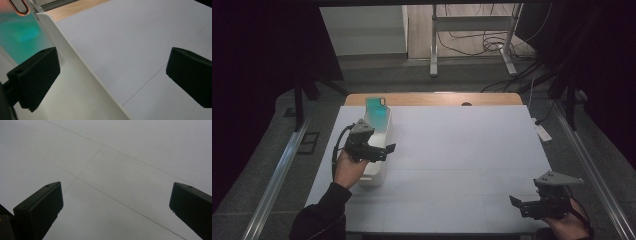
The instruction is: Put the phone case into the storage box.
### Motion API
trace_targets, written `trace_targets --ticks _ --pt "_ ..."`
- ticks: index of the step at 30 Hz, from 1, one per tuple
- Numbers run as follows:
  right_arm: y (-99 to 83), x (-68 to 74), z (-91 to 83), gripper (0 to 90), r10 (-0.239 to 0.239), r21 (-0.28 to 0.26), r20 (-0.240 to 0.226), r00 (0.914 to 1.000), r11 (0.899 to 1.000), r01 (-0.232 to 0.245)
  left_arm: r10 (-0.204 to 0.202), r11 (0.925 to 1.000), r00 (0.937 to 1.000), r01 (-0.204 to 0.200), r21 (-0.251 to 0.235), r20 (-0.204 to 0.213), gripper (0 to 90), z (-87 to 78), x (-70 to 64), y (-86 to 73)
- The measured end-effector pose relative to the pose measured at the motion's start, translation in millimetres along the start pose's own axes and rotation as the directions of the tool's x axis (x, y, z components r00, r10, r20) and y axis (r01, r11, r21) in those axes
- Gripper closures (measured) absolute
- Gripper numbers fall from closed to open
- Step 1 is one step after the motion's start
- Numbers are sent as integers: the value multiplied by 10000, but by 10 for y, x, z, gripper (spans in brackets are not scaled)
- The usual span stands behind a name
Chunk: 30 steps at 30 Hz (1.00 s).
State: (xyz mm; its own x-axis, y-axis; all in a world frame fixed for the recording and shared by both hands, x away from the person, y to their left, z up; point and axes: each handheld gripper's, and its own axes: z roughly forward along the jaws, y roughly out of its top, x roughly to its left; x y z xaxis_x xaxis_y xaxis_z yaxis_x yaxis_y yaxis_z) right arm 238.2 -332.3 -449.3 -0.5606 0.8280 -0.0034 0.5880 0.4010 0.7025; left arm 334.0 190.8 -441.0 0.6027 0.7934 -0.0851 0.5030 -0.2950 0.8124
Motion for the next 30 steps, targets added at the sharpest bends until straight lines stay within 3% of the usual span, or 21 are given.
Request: trace_targets --ticks 30 --pt "0 5 6 0 -16 29 12 10000 10000 16 -357 9991 9994 357 -239 12 0 -306 -152 -237"
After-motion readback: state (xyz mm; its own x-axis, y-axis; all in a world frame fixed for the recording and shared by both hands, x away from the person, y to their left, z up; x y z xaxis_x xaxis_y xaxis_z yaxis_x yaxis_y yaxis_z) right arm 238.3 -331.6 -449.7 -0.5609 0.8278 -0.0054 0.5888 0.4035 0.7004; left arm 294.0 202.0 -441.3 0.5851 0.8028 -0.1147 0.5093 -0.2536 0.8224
